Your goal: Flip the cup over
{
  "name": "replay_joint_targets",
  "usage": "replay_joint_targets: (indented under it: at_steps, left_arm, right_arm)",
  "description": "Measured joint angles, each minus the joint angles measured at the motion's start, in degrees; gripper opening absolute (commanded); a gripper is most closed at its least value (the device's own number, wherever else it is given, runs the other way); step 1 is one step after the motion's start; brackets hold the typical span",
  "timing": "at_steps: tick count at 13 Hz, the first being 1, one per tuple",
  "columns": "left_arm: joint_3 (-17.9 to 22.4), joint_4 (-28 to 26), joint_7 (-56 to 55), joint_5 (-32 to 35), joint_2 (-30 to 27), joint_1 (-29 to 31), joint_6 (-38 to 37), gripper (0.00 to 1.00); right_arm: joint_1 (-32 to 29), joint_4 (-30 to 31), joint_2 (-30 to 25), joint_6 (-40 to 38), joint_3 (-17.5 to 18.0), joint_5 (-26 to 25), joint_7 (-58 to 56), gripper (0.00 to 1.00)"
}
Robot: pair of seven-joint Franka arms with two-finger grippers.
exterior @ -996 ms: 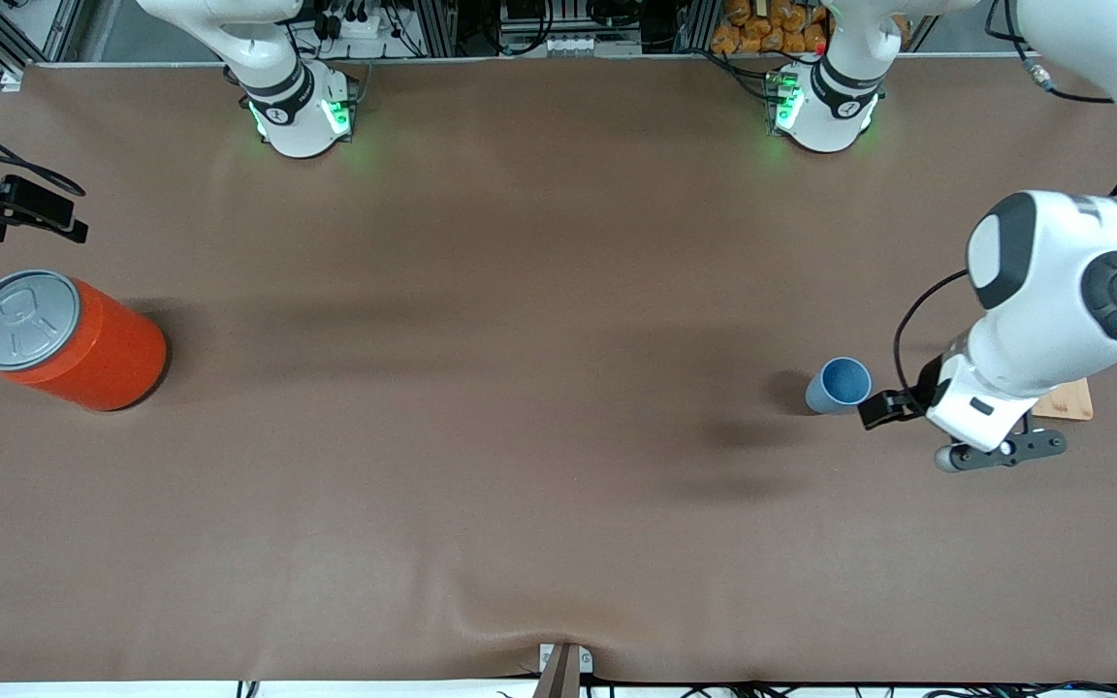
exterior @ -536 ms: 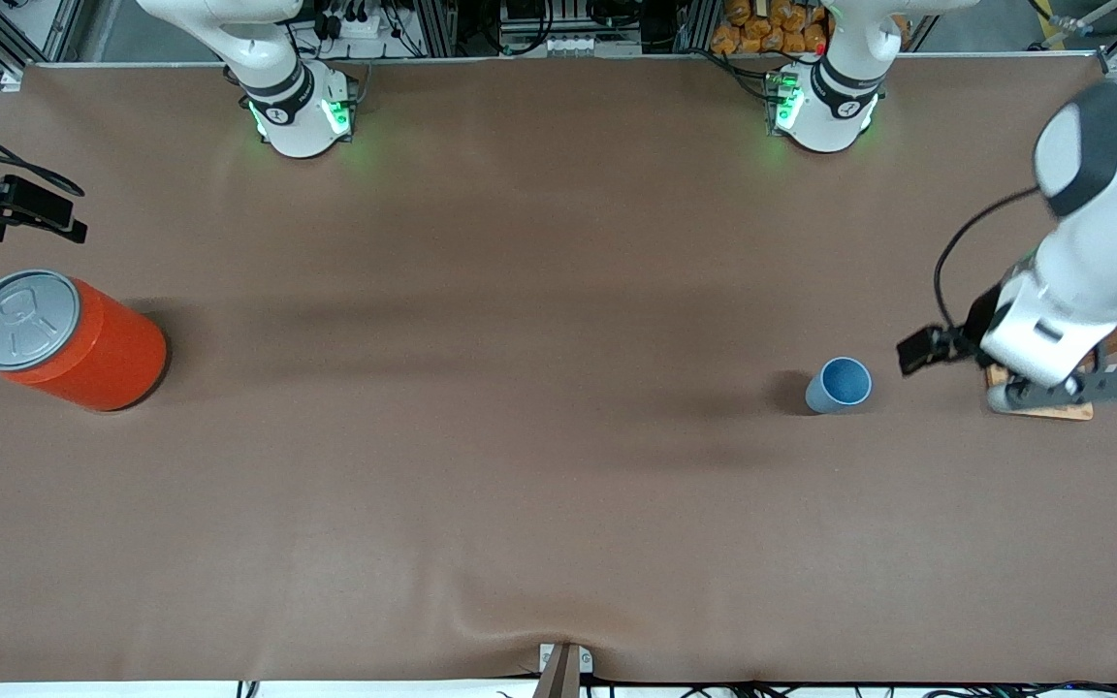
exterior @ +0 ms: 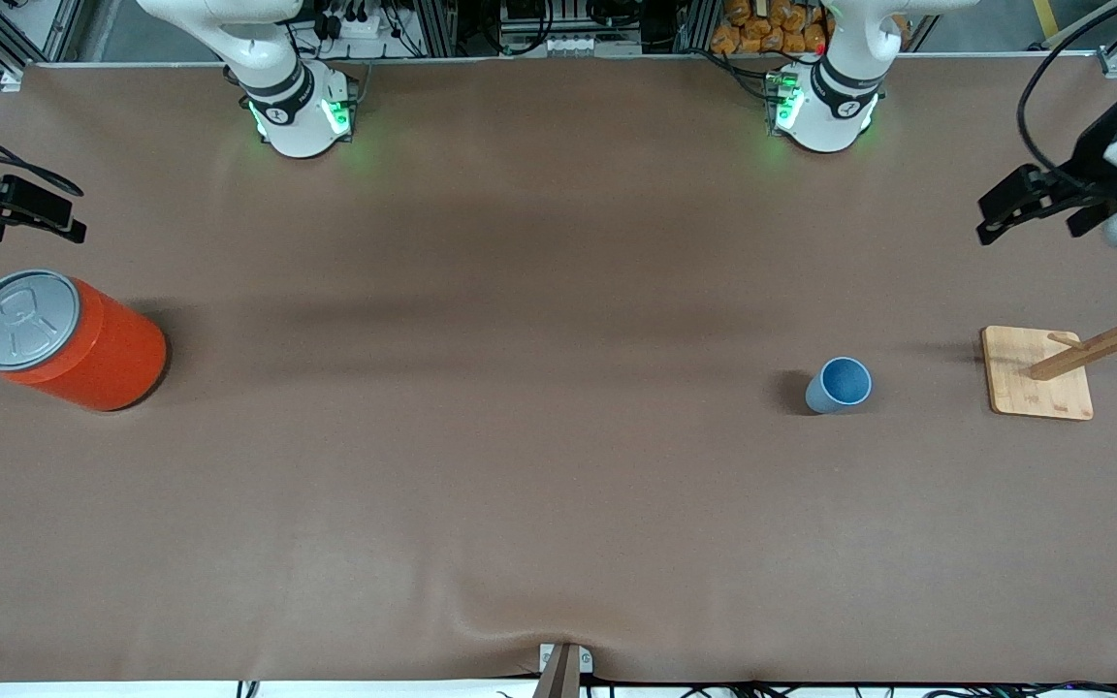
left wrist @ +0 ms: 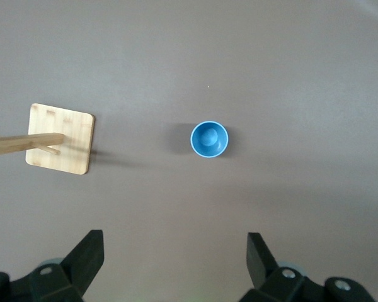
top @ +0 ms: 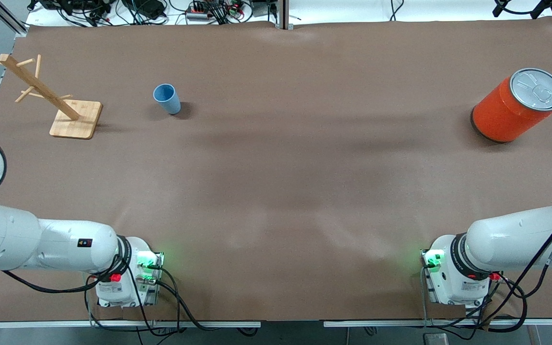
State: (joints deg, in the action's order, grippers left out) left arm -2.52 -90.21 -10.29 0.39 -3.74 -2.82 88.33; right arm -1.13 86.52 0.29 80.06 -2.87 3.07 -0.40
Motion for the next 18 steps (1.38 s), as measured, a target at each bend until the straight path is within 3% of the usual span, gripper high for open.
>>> replay_joint_targets:
  at_steps: [11,18]
  left_arm:
    - [3.4,-0.3,5.5,-0.7,0.9,-0.5,0.1,1.00]
    - [3.6,-0.3,9.2,-0.7,0.9,-0.7,0.1,1.00]
  right_arm:
    - [0.0,0.0,0.0,0.0,0.0,0.0,0.0,1.00]
    - [0.0,0.0,0.0,0.0,-0.1,0.0,0.1,1.00]
